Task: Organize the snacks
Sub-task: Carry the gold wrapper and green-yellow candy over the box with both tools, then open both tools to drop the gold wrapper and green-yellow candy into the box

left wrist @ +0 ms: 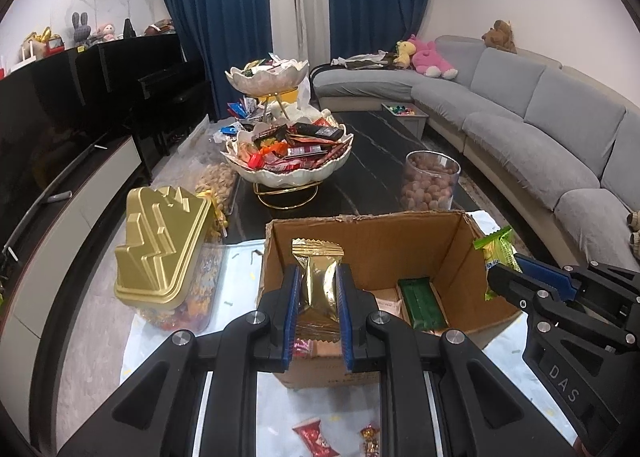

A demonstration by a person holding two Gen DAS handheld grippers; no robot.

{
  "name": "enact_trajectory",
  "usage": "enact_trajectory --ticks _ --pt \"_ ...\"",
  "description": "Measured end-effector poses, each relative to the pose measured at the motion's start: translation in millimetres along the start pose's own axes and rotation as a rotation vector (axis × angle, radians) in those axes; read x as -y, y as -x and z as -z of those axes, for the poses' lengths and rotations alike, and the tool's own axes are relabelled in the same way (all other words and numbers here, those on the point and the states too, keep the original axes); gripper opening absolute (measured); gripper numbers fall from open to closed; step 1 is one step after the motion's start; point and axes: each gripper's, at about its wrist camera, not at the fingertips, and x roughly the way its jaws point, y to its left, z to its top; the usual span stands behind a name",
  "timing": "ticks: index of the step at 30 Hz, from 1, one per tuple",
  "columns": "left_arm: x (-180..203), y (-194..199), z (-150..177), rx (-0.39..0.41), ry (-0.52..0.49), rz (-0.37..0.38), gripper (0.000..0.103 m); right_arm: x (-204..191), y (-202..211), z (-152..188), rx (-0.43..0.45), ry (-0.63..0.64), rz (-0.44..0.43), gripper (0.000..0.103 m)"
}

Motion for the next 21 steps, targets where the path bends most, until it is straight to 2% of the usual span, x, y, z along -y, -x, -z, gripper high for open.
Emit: enact_trajectory --ticks 18,19,21 --pt "7 -50 -12 -0.048 -0.016 0.02 0.02 10 -40 -13 -0.046 0.002 -0.006 0.016" --pt "7 -50 -11 -0.047 -0.018 0.018 0.021 10 -42 -13 -0.05 0.002 -0.01 0.016" --pt "8 -51 -10 -0.046 -0.023 0.015 0.028 10 -45 -13 -0.058 0.006 -0.006 0.02"
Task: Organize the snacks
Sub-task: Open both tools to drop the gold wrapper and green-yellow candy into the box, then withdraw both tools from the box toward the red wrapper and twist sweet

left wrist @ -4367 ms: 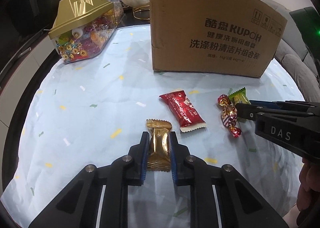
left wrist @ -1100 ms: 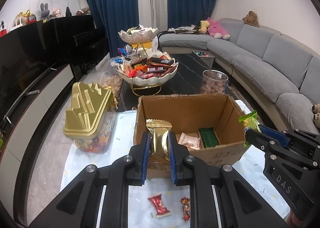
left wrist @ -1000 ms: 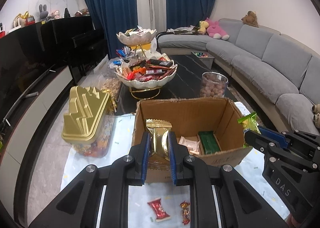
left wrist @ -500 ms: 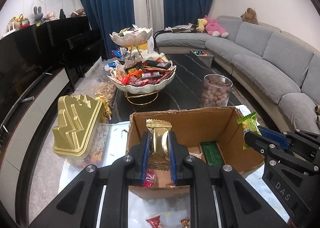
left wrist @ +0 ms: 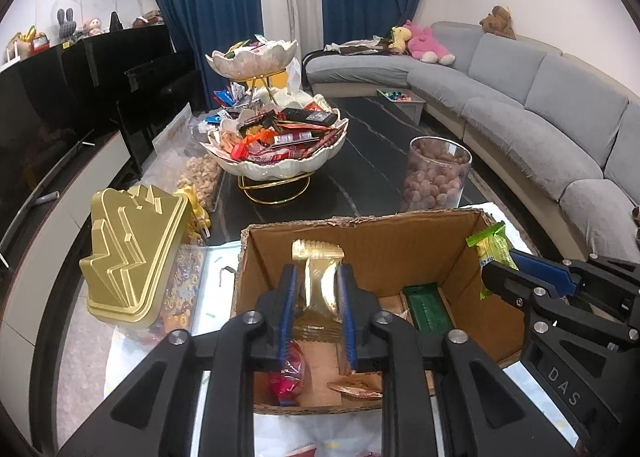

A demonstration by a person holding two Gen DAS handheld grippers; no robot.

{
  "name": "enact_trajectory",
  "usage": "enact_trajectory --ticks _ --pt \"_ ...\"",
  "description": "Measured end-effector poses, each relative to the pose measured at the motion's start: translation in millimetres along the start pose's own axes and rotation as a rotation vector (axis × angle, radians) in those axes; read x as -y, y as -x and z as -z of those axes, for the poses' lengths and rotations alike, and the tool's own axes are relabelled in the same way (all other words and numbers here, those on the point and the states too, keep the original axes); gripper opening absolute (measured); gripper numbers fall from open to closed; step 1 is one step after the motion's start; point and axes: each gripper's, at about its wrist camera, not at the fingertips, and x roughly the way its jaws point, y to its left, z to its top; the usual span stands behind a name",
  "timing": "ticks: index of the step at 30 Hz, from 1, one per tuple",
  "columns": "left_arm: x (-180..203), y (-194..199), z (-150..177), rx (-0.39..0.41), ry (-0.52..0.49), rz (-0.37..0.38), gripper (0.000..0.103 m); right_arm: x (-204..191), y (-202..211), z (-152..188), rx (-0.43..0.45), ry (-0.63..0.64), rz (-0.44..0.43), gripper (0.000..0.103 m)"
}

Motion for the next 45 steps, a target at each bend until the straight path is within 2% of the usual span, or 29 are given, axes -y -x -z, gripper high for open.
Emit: enact_trajectory --ticks 2,5,10,15,29,45 --pt "-2 0 1 0.003 0.002 -0.007 0.044 0 -1 0 -0.003 0.002 0.005 0.046" --pt "-5 1 2 0.003 0.008 -0.013 0.05 0 0 2 0.0 0.0 0.019 0.06" --pt "-12 8 4 0.001 0.023 -0.03 0.056 -1 4 3 -0.001 0.002 0.025 0.061" --pt "-17 20 6 0.005 0.033 -0.037 0.057 -5 16 4 0.011 0.0 0.026 0.061" --pt "-24 74 9 0.066 0.035 -0.047 0.064 -21 61 10 0.058 -0.003 0.017 0.061" --pt "-38 106 32 0.067 0.06 -0.079 0.066 -41 82 28 0.067 0.009 -0.002 0.061"
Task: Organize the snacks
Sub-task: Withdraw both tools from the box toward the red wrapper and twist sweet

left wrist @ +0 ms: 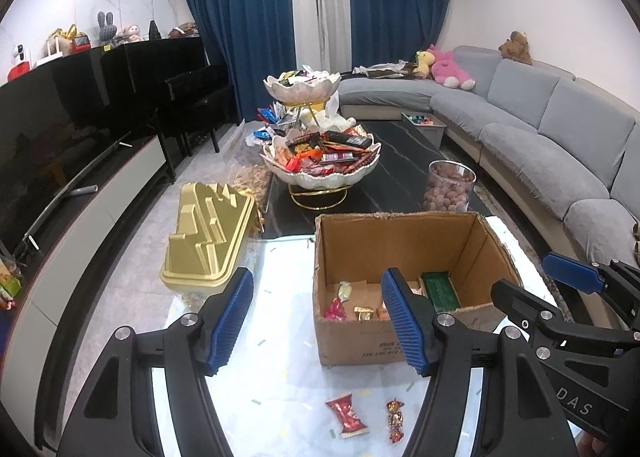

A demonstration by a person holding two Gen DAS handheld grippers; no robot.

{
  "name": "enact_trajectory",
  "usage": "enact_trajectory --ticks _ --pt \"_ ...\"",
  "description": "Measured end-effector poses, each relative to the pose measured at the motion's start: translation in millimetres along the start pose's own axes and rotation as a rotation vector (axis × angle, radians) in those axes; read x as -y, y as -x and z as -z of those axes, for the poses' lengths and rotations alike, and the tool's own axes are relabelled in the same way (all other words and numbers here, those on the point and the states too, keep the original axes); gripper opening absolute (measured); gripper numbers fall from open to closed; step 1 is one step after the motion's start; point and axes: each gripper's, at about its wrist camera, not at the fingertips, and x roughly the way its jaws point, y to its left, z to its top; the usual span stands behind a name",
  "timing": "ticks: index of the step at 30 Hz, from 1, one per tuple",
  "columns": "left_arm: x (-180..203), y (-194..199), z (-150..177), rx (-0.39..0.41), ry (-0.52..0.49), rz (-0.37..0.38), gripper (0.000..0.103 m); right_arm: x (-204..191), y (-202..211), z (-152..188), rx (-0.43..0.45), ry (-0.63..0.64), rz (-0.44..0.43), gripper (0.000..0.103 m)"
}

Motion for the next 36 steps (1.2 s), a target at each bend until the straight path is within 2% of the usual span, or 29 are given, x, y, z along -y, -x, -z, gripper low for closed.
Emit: enact_trajectory --ticks 29,36 --pt "2 -23 80 -0.131 -0.019 -0.009 0.066 -11 -27 79 -0.11 0.006 -0.003 0.061" --pt "5 -38 102 -0.169 -0.064 0.011 0.066 -16 -40 95 -0.145 0.019 -0.014 0.061"
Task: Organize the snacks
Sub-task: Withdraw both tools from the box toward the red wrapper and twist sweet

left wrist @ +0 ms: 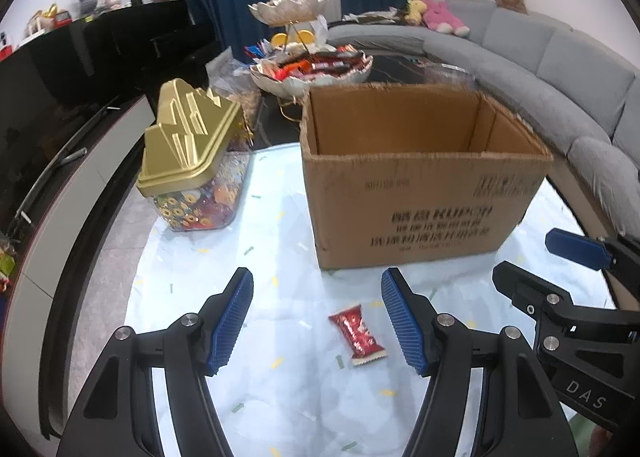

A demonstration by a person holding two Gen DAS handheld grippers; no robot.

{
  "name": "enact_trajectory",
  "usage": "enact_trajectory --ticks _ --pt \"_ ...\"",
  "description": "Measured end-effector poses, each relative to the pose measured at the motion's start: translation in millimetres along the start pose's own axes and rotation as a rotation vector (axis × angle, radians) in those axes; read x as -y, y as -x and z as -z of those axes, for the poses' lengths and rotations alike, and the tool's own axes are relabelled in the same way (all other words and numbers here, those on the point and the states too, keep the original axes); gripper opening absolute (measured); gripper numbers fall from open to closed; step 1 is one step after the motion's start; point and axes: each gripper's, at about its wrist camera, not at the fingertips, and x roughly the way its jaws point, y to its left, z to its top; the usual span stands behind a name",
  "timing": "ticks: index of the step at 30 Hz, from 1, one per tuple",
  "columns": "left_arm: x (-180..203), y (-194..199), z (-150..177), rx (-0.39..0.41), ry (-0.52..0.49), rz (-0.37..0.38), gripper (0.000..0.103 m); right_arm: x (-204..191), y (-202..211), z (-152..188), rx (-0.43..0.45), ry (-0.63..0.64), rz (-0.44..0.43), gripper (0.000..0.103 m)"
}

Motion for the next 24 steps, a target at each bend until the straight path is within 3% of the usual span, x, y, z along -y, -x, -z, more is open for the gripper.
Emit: enact_trajectory --ticks 11,18,24 --pt "0 -29 23 -0.067 -0.008 0.024 0.065 -10 -28 24 -0.074 0.009 -0.011 0.061" --pt "2 -50 37 -0.116 -0.061 0.117 0.062 -9 -46 38 -0.128 0.011 -0.014 0.061" --pt "2 -65 43 -0.154 -0.105 0.126 0.062 -14 -64 47 -0.174 0.017 -0.032 0.061"
